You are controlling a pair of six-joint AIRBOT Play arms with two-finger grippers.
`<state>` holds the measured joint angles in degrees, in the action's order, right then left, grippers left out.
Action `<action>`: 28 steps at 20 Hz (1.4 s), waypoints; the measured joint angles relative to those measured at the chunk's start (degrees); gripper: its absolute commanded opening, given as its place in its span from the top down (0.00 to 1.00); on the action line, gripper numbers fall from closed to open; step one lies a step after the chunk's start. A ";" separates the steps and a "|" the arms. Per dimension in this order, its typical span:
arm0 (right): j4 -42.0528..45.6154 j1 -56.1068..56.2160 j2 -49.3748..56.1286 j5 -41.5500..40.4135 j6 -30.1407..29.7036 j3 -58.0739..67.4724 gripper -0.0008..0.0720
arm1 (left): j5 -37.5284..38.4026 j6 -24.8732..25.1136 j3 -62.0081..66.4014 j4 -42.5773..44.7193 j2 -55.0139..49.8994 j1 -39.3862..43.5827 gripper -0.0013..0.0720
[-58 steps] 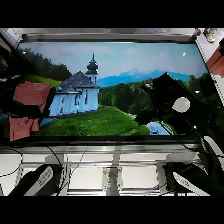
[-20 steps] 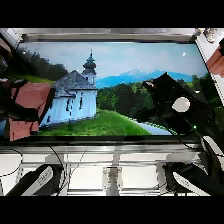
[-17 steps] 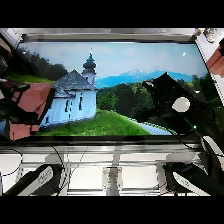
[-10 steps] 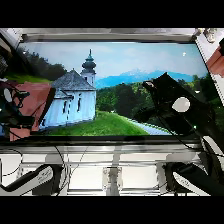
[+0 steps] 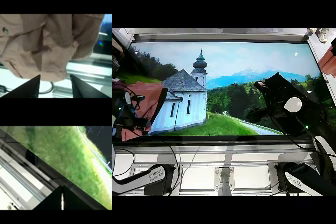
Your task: Fold the clothes and pants, and hang the long-sleeved shirts on hangers.
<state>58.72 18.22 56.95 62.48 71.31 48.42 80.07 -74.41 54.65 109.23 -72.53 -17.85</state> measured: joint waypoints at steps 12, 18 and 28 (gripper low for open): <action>0.00 0.00 0.00 2.82 0.07 0.00 0.98 | -5.22 -0.59 -0.26 1.55 -1.01 -0.07 0.96; -0.02 0.00 0.00 2.99 0.13 0.00 0.98 | -3.52 -0.33 -0.04 2.84 1.62 0.39 0.96; 5.49 0.00 -0.20 5.05 -5.33 0.15 0.75 | 2.54 10.86 23.85 -10.75 10.19 19.41 0.96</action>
<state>64.20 18.22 56.75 67.53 65.98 48.58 82.61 -63.55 78.50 98.48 -62.35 1.56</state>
